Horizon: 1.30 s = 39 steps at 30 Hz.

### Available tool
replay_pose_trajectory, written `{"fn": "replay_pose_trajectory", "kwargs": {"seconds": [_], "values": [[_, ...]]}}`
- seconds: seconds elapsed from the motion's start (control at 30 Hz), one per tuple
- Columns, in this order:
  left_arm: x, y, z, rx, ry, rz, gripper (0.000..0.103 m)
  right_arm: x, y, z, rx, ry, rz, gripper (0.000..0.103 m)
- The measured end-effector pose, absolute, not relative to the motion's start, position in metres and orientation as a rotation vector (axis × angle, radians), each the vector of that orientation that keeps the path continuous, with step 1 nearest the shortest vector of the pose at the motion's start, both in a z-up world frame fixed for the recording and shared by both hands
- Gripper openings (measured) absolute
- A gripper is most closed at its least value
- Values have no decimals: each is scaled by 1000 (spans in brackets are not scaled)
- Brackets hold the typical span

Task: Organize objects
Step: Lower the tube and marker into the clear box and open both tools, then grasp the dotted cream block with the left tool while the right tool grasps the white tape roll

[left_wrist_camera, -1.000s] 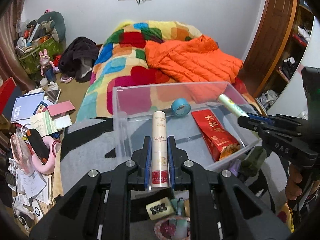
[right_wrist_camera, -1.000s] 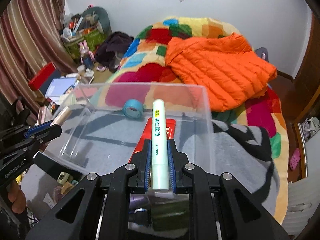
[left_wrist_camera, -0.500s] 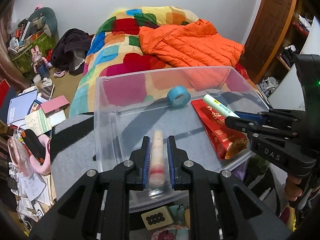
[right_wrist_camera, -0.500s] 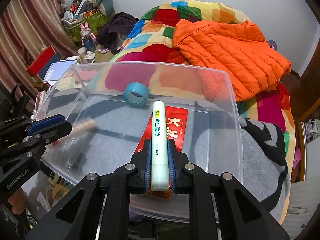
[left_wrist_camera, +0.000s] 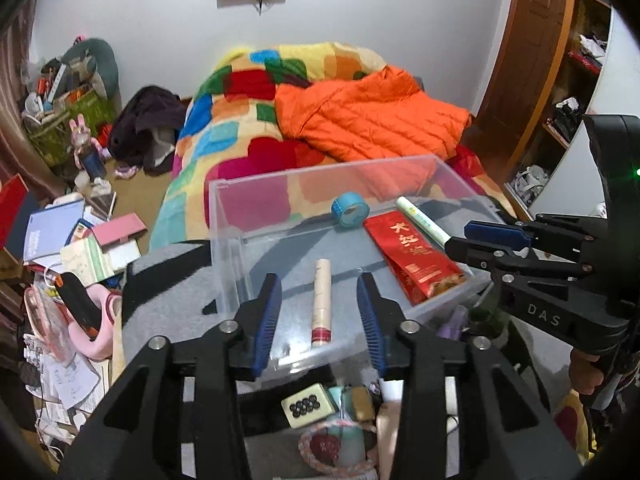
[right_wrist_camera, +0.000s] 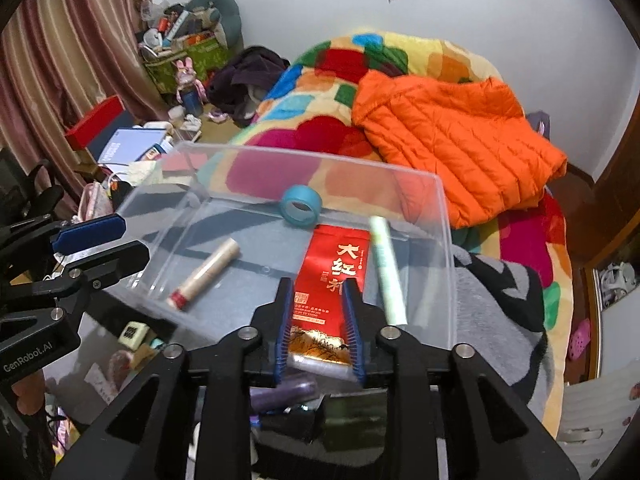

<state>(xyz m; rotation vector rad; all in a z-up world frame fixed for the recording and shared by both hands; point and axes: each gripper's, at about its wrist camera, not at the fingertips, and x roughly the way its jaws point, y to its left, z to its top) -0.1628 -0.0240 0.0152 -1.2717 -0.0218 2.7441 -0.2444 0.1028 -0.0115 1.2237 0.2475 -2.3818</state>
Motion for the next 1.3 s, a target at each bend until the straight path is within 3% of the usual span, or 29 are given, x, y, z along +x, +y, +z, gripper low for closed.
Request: {"fn": "replay_pose_trajectory", "kwargs": {"seconds": [0.17,0.33,0.47,0.87,1.2,1.3], "values": [[-140,-25,28,-1191,-14,2784,61,-220,108,4,1143,228,-2389,41],[-121,-31,28,-1177,-30,2798,64,-197,116,11,1094,181,-2372,55],[-111,-37,17,-1211,-43,2801,64,-179,121,8,1084,173,-2355,60],[-113,-57,-44,-1456,-178,2694,64,-148,116,-35,1162,169,-2261,62],[-123,-51,-59,-1508,-278,2591,64,-156,116,-66,1253,125,-2197,62],[-126,-49,-62,-1509,-280,2581,64,-154,114,-69,1252,124,-2182,52]]}}
